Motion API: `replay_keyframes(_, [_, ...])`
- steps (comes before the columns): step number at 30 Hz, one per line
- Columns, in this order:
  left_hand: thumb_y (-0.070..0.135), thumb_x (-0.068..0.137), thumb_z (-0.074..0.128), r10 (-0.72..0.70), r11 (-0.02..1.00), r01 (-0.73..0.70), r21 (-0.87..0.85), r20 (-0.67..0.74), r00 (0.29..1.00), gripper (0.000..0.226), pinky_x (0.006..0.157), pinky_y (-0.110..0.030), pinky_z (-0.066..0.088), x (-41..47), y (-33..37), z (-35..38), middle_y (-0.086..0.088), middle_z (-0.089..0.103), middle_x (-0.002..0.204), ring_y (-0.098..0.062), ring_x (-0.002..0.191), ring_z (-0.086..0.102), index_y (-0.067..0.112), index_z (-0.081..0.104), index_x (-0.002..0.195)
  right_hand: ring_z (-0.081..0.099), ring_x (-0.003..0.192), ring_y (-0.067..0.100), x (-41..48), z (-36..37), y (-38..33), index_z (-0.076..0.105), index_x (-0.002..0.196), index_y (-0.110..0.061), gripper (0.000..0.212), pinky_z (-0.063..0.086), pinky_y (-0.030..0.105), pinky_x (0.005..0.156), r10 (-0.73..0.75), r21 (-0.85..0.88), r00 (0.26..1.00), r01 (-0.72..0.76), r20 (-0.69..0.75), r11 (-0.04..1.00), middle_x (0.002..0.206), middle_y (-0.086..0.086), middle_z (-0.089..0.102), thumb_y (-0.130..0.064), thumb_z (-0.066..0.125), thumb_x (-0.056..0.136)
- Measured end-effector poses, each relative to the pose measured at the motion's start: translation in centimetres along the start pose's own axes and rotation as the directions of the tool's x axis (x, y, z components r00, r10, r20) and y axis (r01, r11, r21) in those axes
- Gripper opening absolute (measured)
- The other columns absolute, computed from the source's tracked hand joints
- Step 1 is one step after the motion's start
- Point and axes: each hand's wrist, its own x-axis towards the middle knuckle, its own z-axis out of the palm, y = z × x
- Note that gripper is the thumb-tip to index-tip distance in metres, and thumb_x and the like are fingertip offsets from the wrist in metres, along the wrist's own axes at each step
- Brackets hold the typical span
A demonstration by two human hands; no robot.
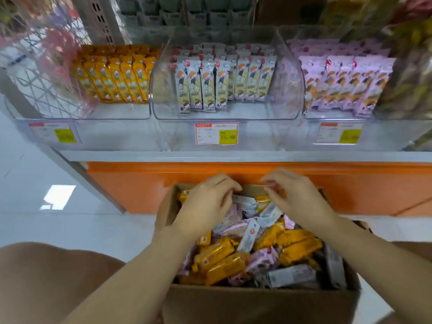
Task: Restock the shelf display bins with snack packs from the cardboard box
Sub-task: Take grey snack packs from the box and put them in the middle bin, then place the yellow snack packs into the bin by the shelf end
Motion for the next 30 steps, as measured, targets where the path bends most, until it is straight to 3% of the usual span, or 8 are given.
replay_keyframes(3, [0.015, 0.096, 0.046, -0.171, 0.982, 0.185, -0.050, 0.202, 0.964, 0.025, 0.082, -0.032, 0.049, -0.9, -0.2, 2.3, 0.002, 0.061, 0.113, -0.015, 0.099, 0.058, 0.017, 0.065, 0.113, 0.059, 0.083, 0.019, -2.6, -0.1, 2.5, 0.066, 0.106, -0.016, 0.018, 0.041, 0.025, 0.069, 0.185, -0.044, 0.960, -0.180, 0.210, 0.983, 0.096, -0.005, 0.056, -0.010, 0.062, 0.089])
replay_keyframes(6, [0.020, 0.098, 0.049, -0.270, 0.956, 0.292, 0.033, 0.490, 0.829, 0.031, 0.088, -0.027, 0.047, -0.9, -0.2, 4.8, 0.001, 0.057, 0.127, -0.017, 0.111, 0.056, 0.021, 0.055, 0.128, 0.060, 0.091, 0.018, -4.5, -0.7, 4.6, 0.058, 0.117, -0.033, 0.027, 0.047, 0.032, 0.077, 0.337, -0.112, 0.835, -0.321, 0.435, 0.940, 0.108, -0.010, 0.052, -0.020, 0.058, 0.093])
replay_keyframes(11, [0.029, 0.097, 0.053, -0.319, 0.933, 0.344, 0.109, 0.695, 0.644, 0.057, 0.094, -0.033, 0.046, -0.3, 0.5, 7.8, -0.006, 0.041, 0.146, -0.023, 0.118, 0.052, 0.024, 0.027, 0.148, 0.043, 0.128, 0.019, -6.5, -0.3, 5.9, 0.047, 0.133, -0.034, 0.050, 0.040, 0.040, 0.102, 0.350, -0.147, 0.695, -0.336, 0.628, 0.930, 0.139, -0.006, 0.044, -0.033, 0.066, 0.087])
replay_keyframes(14, [0.033, 0.095, 0.057, -0.320, 0.924, 0.377, 0.071, 0.684, 0.655, 0.067, 0.096, -0.026, 0.038, 0.4, 1.0, 8.8, -0.003, 0.028, 0.153, -0.021, 0.126, 0.047, 0.029, 0.019, 0.150, 0.035, 0.130, 0.013, -6.9, -0.2, 5.8, 0.042, 0.139, -0.033, 0.065, 0.036, 0.036, 0.106, 0.272, -0.131, 0.673, -0.254, 0.687, 0.958, 0.139, -0.009, 0.040, -0.037, 0.070, 0.081])
replay_keyframes(21, [0.022, 0.092, 0.062, -0.367, 0.875, 0.481, -0.046, 0.585, 0.724, 0.054, 0.090, -0.018, 0.044, 0.4, 0.2, 8.4, 0.002, 0.049, 0.135, -0.012, 0.113, 0.057, 0.031, 0.040, 0.141, 0.032, 0.132, 0.019, -7.0, 0.9, 5.3, 0.020, 0.145, -0.038, 0.083, 0.044, 0.032, 0.096, 0.208, -0.197, 0.673, -0.093, 0.710, 0.976, 0.148, -0.005, 0.018, -0.025, 0.070, 0.079])
replay_keyframes(25, [0.020, 0.093, 0.059, -0.358, 0.891, 0.451, -0.054, 0.526, 0.771, 0.044, 0.085, -0.015, 0.047, 0.1, -0.1, 6.9, 0.003, 0.054, 0.128, -0.007, 0.106, 0.060, 0.028, 0.049, 0.135, 0.017, 0.143, 0.022, -6.5, 1.2, 4.8, 0.005, 0.149, -0.040, 0.098, 0.030, 0.040, 0.110, 0.213, -0.190, 0.639, -0.106, 0.739, 0.976, 0.158, -0.008, 0.011, -0.028, 0.072, 0.078])
replay_keyframes(28, [0.016, 0.094, 0.057, -0.351, 0.909, 0.415, -0.034, 0.474, 0.807, 0.037, 0.094, -0.031, 0.050, -0.5, -0.4, 5.3, 0.004, 0.056, 0.126, -0.007, 0.109, 0.058, 0.026, 0.054, 0.130, 0.019, 0.142, 0.021, -6.2, 1.2, 4.6, 0.006, 0.149, -0.039, 0.098, 0.028, 0.038, 0.110, 0.230, -0.187, 0.615, -0.135, 0.754, 0.973, 0.157, -0.006, 0.019, -0.028, 0.073, 0.078])
replay_keyframes(30, [0.012, 0.094, 0.057, -0.334, 0.927, 0.374, -0.023, 0.398, 0.854, 0.033, 0.095, -0.022, 0.047, -1.1, -0.7, 4.3, 0.006, 0.055, 0.121, 0.004, 0.103, 0.055, 0.027, 0.057, 0.124, 0.027, 0.137, 0.022, -5.8, 1.3, 4.4, 0.012, 0.148, -0.038, 0.093, 0.033, 0.038, 0.106, 0.225, -0.185, 0.613, -0.128, 0.757, 0.974, 0.150, -0.002, 0.032, -0.031, 0.073, 0.077])
